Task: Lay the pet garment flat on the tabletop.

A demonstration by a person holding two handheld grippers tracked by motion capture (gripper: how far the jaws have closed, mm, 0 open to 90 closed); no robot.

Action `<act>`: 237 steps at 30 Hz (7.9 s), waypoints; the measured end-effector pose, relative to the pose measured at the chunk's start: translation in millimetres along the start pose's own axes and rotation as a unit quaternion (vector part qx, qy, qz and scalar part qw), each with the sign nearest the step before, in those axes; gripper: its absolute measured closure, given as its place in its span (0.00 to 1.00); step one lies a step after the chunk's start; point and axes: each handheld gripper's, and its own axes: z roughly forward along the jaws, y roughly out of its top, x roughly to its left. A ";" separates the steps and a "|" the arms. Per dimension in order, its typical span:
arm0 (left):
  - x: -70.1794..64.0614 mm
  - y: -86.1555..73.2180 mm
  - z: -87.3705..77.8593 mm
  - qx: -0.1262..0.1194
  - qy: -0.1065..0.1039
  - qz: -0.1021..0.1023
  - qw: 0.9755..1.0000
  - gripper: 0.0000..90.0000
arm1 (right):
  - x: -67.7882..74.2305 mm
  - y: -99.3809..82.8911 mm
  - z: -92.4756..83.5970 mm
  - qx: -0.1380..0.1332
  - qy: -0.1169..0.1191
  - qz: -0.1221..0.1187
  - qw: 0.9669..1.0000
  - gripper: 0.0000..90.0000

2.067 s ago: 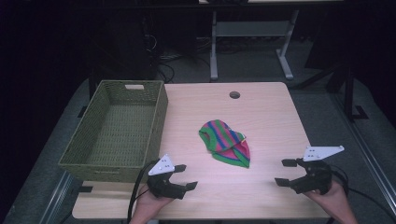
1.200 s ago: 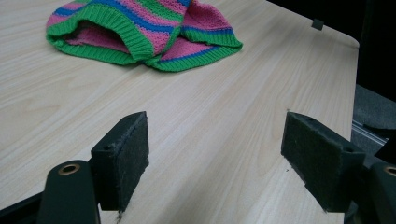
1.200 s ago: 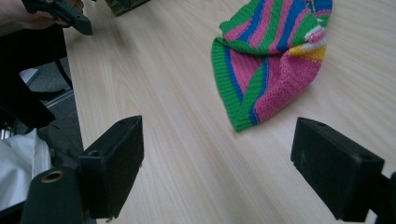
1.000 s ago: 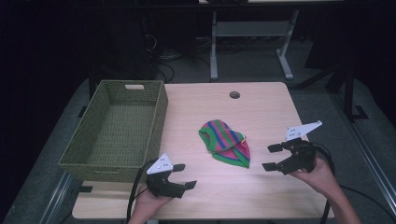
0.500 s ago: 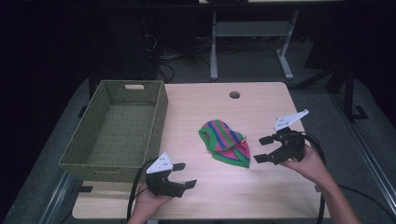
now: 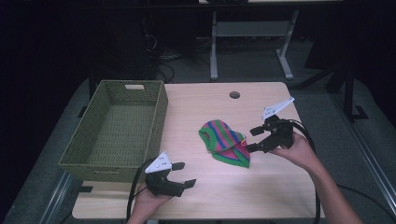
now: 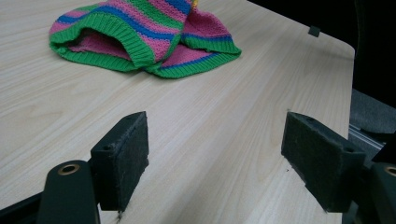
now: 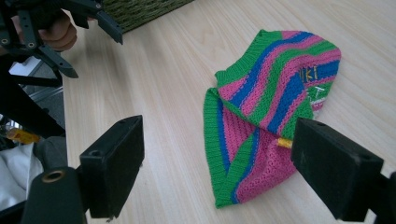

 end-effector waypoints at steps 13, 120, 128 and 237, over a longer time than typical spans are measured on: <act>0.3 0.7 -1.1 -0.006 0.001 -0.003 1.000 0.25 | -10.6 21.2 19.1 0.023 0.004 0.001 1.000 0.19; 3.2 0.8 1.2 -0.001 -0.010 -0.006 1.000 0.25 | -57.9 27.3 119.1 0.124 -0.088 0.018 0.988 0.87; 2.2 0.8 2.5 -0.004 -0.011 -0.009 1.000 0.25 | -55.7 25.8 104.4 0.099 -0.083 0.024 0.991 0.87; 1.2 -5.1 3.8 0.012 -0.011 -0.009 1.000 0.26 | 17.4 -33.5 87.5 0.031 -0.018 0.063 0.997 0.46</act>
